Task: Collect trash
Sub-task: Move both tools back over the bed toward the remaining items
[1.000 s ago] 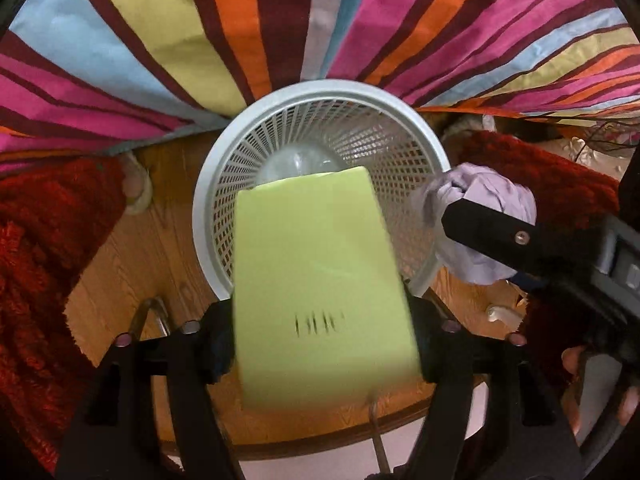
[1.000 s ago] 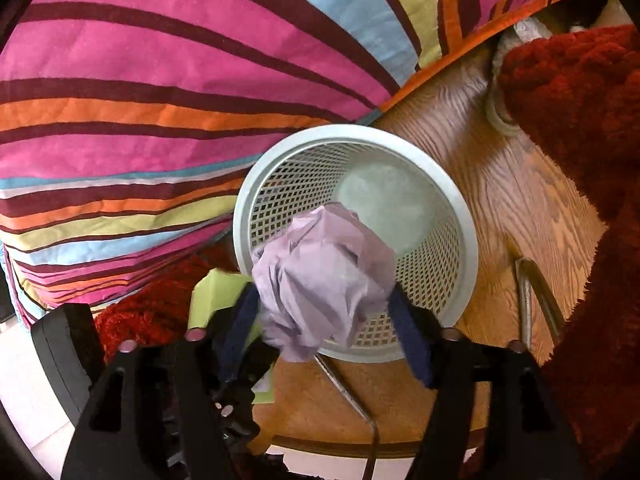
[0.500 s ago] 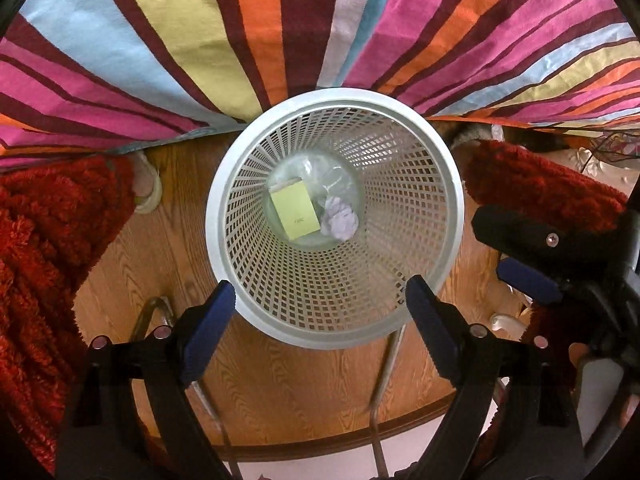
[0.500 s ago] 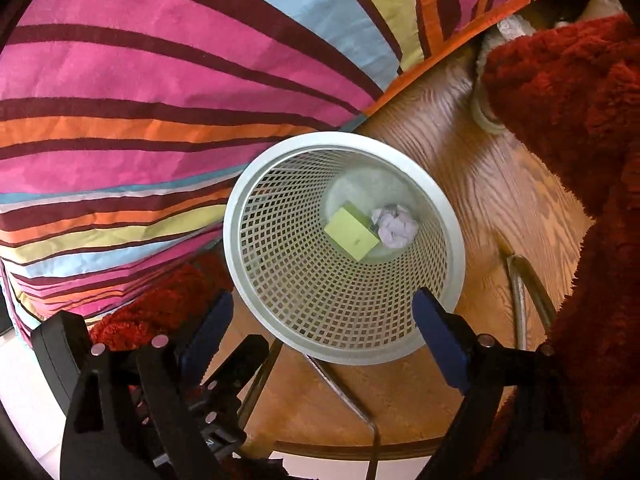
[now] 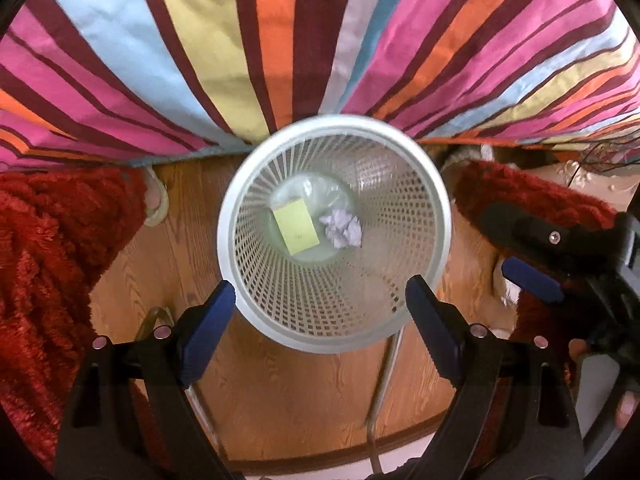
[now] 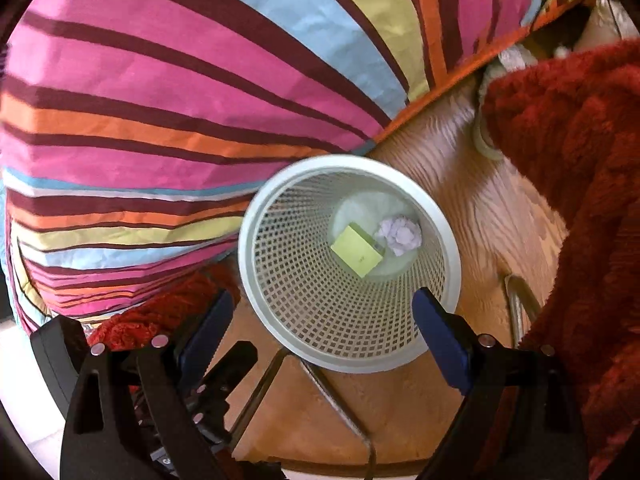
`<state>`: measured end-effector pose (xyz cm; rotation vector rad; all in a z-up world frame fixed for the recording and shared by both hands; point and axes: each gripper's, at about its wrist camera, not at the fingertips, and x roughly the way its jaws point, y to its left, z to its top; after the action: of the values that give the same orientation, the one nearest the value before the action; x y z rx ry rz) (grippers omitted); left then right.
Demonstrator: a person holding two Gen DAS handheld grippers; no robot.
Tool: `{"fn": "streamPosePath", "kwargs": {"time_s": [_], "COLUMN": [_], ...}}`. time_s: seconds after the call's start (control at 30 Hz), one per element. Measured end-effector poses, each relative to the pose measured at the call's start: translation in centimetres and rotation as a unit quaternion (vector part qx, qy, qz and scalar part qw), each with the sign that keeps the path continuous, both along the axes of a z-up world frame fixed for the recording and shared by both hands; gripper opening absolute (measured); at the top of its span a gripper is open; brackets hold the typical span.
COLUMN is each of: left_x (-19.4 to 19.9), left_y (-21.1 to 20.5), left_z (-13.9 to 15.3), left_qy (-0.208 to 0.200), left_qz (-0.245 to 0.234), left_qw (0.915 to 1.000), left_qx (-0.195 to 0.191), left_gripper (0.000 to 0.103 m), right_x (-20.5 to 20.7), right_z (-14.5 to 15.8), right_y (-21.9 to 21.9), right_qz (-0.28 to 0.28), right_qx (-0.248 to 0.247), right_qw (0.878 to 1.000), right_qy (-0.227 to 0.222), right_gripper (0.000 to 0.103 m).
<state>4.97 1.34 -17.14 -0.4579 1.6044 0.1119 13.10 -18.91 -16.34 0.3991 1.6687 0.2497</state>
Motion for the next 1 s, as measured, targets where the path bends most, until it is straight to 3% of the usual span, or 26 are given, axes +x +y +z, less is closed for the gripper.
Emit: {"fn": "streamPosePath", "kwargs": {"time_s": [0.2,0.3,0.37,0.5,0.67,0.77,0.83,0.9,1.0], "left_x": [-0.2,-0.4,-0.6,-0.7,0.0,0.5,0.9,1.7,3.1], "left_y": [1.0,1.9,2.4,3.4,4.3,4.6,4.5,4.2,4.0], "left_z": [3.3,6.0,7.7,10.5,12.3,13.2,13.9,14.7,15.8], "left_qy": [-0.071,-0.128,-0.165,-0.224,-0.257,-0.275,-0.288,-0.299,-0.305], "left_qz": [0.029,0.052,0.067,0.088,0.102,0.091,0.086,0.077,0.067], "left_qw": [0.9969,0.9900,0.9831,0.9684,0.9578,0.9542,0.9505,0.9459,0.9395], "left_qx": [0.018,0.030,0.042,0.066,0.079,0.074,0.079,0.100,0.140], "left_gripper": [0.085,0.085,0.092,0.093,0.095,0.096,0.096,0.096,0.096], "right_x": [0.2,0.3,0.5,0.9,1.7,2.5,3.1,3.7,5.2], "right_z": [3.4,5.9,7.9,11.5,14.2,15.1,15.6,16.1,16.4], "right_y": [0.6,0.5,0.3,-0.2,-0.5,-0.5,-0.3,-0.4,-0.4], "right_qz": [0.020,0.020,0.020,0.020,0.011,0.012,0.017,0.025,0.029], "right_qx": [-0.003,0.004,0.002,-0.009,-0.011,-0.008,-0.019,-0.025,-0.019], "right_qw": [0.996,0.989,0.980,0.956,0.928,0.915,0.906,0.900,0.902], "right_qy": [-0.086,-0.146,-0.198,-0.293,-0.373,-0.403,-0.422,-0.434,-0.430], "right_gripper": [0.087,0.087,0.087,0.087,0.087,0.087,0.095,0.095,0.095]}}
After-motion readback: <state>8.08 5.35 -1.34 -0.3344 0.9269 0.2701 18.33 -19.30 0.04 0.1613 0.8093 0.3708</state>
